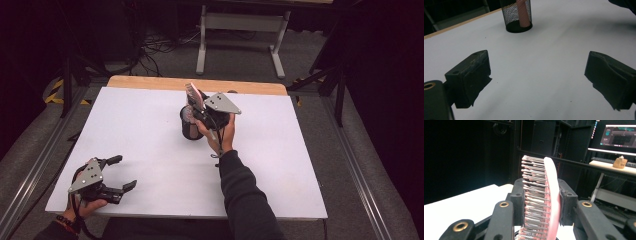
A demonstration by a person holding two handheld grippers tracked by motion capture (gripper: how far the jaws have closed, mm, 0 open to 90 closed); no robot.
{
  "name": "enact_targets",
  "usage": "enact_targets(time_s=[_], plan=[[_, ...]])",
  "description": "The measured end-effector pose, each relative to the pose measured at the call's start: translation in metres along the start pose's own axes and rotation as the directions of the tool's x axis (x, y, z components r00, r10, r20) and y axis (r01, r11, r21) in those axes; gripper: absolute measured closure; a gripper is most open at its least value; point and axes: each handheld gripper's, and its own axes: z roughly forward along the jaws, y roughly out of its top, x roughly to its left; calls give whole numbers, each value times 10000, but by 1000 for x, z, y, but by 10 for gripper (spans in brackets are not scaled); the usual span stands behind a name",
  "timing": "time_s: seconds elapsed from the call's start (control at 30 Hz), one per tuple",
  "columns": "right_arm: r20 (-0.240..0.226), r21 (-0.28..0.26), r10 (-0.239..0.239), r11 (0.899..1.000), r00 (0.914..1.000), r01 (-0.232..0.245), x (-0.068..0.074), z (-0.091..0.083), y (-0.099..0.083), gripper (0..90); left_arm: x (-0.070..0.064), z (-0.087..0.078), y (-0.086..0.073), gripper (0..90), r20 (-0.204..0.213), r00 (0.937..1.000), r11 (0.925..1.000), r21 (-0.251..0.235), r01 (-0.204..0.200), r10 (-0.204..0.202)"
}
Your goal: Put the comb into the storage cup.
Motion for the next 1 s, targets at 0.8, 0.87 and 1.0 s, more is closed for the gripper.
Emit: enact_targets(time_s=[0.8,0.87,1.0], plan=[[201,37,968,9953,9951,-969,-15,-10,-18,492,0,3,-1,77,31,10000,9999,141,-39,39],[198,48,1048,9945,9943,-1050,-17,-11,-20,478,0,3,-1,77,51,10000,9998,181,-71,70],[369,221,926,9954,9950,-934,-20,-13,-23,446,-1,3,-1,78,39,9999,9996,258,-114,113]])
